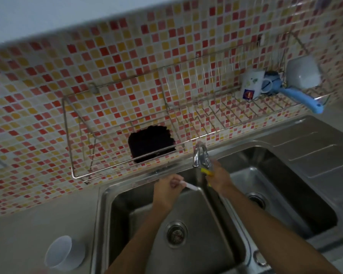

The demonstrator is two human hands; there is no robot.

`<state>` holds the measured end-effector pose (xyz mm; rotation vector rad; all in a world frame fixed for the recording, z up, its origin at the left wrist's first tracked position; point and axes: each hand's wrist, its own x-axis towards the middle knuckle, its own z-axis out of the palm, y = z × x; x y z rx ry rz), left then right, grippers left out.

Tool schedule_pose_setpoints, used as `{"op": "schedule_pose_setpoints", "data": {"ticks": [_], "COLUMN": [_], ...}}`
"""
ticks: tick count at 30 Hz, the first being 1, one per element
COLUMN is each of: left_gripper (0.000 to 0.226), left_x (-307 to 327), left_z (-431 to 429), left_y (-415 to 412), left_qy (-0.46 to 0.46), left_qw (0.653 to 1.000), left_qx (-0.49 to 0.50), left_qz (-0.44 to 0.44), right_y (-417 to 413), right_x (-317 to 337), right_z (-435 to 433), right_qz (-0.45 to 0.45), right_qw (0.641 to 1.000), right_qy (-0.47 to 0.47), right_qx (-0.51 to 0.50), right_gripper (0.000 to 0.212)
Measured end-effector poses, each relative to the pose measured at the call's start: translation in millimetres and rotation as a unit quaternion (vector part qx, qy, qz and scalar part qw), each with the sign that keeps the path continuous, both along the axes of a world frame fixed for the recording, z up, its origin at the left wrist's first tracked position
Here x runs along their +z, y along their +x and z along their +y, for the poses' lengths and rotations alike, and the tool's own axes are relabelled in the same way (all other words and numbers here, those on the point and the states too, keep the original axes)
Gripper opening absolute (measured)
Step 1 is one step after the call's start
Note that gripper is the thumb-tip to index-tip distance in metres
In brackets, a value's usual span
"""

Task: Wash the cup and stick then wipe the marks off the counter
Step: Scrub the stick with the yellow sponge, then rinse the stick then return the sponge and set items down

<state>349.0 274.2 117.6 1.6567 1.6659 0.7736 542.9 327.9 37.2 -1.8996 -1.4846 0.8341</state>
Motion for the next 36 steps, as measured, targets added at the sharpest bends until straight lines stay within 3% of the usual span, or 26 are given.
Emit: {"op": "schedule_pose_setpoints", "data": {"ticks": [4,7,10,13,17,24,33,36], "left_gripper": [0.012,0.013,0.012,0.012,0.014,0.015,0.014,0.016], "left_x": [-5,-10,-12,-10,-10,-21,-18,-17], "left_z": [20,29,31,31,30,23,22,20], "left_y": [30,41,48,51,50,54,56,49], "left_qy": [0.022,0.025,0.023,0.029,0.062,0.036,0.037,0.037], "left_qw": [0.999,0.999,0.999,0.999,0.997,0.998,0.998,0.999], "left_qx": [-0.014,0.001,0.003,0.013,0.029,0.042,0.040,0.029], "left_qz": [0.022,0.021,0.033,0.035,0.036,0.034,0.011,0.006], "right_y": [-5,-6,5,16,22,17,8,2], "right_x": [-11,-18,-26,-35,-47,-43,-49,-46], "right_z": [22,18,9,-3,-19,-34,-39,-38], "right_qz": [0.016,0.099,0.125,0.226,0.350,0.440,0.430,0.437], "right_qw": [0.999,0.994,0.992,0.973,0.928,0.882,0.892,0.889], "right_qy": [-0.013,-0.006,0.004,0.004,-0.075,-0.150,-0.133,-0.139], "right_qx": [0.034,0.037,0.001,-0.047,-0.101,-0.078,-0.040,-0.023], "right_gripper": [0.041,0.050,0.052,0.046,0.034,0.029,0.009,0.020]}}
